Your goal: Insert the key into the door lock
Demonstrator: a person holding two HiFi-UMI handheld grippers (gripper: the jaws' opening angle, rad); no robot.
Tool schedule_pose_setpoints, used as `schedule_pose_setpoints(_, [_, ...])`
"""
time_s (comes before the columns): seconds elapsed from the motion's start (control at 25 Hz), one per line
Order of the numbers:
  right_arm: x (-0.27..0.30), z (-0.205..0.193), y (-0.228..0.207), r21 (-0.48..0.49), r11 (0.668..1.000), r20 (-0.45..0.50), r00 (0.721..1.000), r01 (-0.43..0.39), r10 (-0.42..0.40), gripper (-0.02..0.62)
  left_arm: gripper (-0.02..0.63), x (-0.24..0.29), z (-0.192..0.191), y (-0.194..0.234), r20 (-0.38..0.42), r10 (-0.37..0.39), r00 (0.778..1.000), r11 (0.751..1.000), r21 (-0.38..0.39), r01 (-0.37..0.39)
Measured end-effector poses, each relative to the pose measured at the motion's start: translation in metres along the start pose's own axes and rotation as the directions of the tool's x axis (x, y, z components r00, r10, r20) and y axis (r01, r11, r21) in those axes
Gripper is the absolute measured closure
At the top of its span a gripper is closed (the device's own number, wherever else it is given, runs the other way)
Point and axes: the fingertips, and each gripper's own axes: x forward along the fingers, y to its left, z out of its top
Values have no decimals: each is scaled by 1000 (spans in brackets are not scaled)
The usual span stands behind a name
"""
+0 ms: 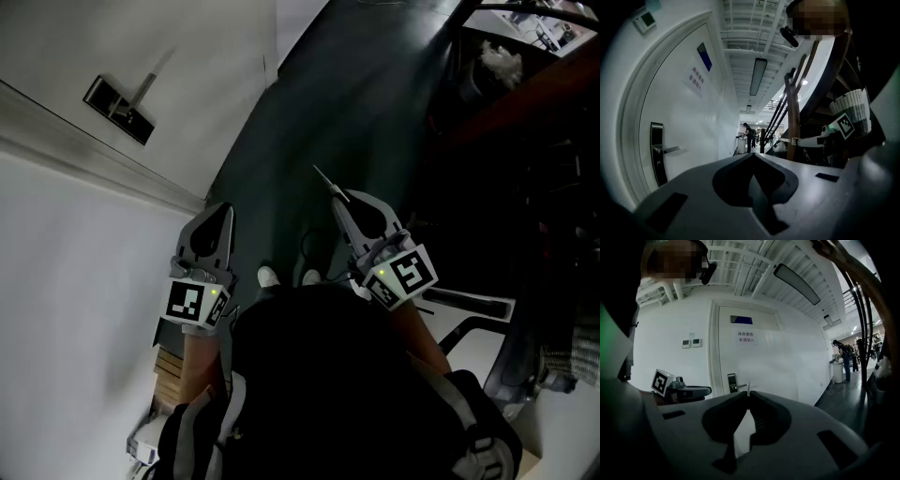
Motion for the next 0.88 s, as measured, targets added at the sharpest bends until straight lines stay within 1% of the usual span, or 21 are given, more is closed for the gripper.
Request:
schedule_pose_setpoints(0.2, [19, -5, 18, 4, 1000, -12, 1000, 9, -8, 563, 598, -14, -8, 22, -30, -10, 1000, 1000, 23, 10])
schedule_pose_setpoints(0.48, [61, -12, 46, 18, 999, -15, 999, 36, -36, 563, 598, -41, -27, 77, -40, -5, 999, 999, 37, 7])
schedule_pose_setpoints(0.68, [87, -18, 51, 37, 999, -33, 999, 30, -29, 563, 598, -54, -41, 108, -55, 40, 998, 999, 17, -39])
schedule_pose_setpoints(0.88, [130, -24, 49, 68, 998, -47, 999, -7, 11, 563, 598, -51, -52, 141, -72, 79, 994, 997, 21, -78])
